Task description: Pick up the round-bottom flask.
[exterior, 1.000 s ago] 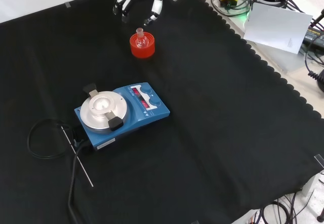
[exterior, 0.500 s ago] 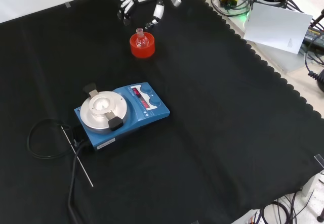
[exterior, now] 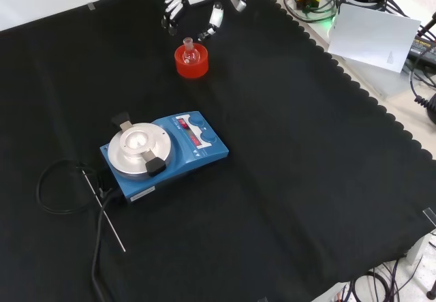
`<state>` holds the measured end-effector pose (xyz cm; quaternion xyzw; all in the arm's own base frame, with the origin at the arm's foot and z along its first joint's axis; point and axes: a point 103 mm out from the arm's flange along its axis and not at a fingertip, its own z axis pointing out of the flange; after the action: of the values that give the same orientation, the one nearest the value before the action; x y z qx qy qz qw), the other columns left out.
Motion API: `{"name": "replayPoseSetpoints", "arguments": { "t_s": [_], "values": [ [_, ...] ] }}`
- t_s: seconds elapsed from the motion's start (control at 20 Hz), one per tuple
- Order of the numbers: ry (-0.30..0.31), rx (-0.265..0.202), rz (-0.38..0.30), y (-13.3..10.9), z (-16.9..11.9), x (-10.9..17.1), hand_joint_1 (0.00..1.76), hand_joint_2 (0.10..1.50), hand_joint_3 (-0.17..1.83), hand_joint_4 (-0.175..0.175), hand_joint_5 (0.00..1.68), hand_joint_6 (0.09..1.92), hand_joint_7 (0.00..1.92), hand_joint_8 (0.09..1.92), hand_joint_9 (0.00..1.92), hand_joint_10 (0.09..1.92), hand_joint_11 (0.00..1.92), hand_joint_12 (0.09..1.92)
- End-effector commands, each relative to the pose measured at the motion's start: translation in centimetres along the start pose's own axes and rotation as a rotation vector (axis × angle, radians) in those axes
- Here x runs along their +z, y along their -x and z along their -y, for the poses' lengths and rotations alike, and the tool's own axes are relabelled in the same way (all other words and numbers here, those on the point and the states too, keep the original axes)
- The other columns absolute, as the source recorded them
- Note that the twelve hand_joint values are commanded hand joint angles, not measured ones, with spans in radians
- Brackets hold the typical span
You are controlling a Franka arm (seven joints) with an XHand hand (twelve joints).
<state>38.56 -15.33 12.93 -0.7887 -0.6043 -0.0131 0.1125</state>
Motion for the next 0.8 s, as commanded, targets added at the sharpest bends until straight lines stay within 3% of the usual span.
{"name": "replayPoseSetpoints", "arguments": {
  "t_s": [0.05, 0.2, 0.8],
  "values": [
    [0.003, -0.002, -0.015, 0.1, -0.7, 0.8, 0.90, 0.63, 0.70, -0.055, 0.55, 0.67, 0.31, 0.70, 0.49, 0.67, 0.21, 1.39],
    [0.011, -0.002, -0.049, 0.1, -1.1, 1.2, 0.90, 0.63, 0.70, -0.057, 0.56, 0.67, 0.32, 0.70, 0.49, 0.67, 0.21, 1.39],
    [-0.003, -0.005, -0.066, 0.3, -1.6, 2.4, 0.91, 0.63, 0.69, -0.060, 0.58, 0.68, 0.33, 0.70, 0.50, 0.67, 0.22, 1.41]
  ]
}}
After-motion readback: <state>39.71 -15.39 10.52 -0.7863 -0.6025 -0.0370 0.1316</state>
